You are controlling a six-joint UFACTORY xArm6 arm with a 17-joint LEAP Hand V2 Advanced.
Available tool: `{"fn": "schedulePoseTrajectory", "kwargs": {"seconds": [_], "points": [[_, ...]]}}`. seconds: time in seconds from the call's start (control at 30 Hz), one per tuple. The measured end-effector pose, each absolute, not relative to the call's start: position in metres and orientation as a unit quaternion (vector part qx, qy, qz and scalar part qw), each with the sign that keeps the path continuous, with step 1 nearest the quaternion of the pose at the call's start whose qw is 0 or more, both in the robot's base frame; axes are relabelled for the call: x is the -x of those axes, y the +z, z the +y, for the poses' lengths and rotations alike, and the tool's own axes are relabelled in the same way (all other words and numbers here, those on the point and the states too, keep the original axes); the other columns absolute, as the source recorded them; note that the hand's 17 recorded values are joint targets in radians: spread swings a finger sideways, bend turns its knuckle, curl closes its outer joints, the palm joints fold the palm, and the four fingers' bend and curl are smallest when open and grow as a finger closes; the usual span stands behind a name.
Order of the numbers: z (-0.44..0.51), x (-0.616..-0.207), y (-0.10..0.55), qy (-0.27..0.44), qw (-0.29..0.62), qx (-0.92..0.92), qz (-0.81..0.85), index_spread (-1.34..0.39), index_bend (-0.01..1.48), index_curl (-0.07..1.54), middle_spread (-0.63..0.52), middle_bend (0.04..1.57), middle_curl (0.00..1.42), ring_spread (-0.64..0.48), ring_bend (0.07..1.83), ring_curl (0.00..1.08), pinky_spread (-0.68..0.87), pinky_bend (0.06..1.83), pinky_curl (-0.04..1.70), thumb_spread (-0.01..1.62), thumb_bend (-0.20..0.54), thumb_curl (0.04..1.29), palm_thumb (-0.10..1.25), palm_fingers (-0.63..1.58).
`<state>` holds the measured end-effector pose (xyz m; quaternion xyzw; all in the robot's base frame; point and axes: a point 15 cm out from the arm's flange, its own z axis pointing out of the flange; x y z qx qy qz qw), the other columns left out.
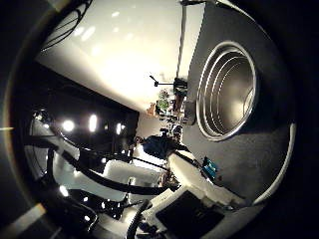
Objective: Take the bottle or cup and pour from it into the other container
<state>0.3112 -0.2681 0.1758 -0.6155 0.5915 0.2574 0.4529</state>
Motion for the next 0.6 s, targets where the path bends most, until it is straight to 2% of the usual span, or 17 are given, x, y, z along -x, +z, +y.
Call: {"fn": "schedulePoseTrajectory", "kwargs": {"seconds": [0.6], "points": [[-0.251, -0.314, 0.175, 0.262, 0.450, 0.622, 0.585, -0.29, 0.14, 0.23, 0.04, 0.25, 0.34, 0.14, 0.37, 0.26, 0.37, 0.50, 0.31, 0.90, -0.030, 0.31, 0.62, 0.04]]}}
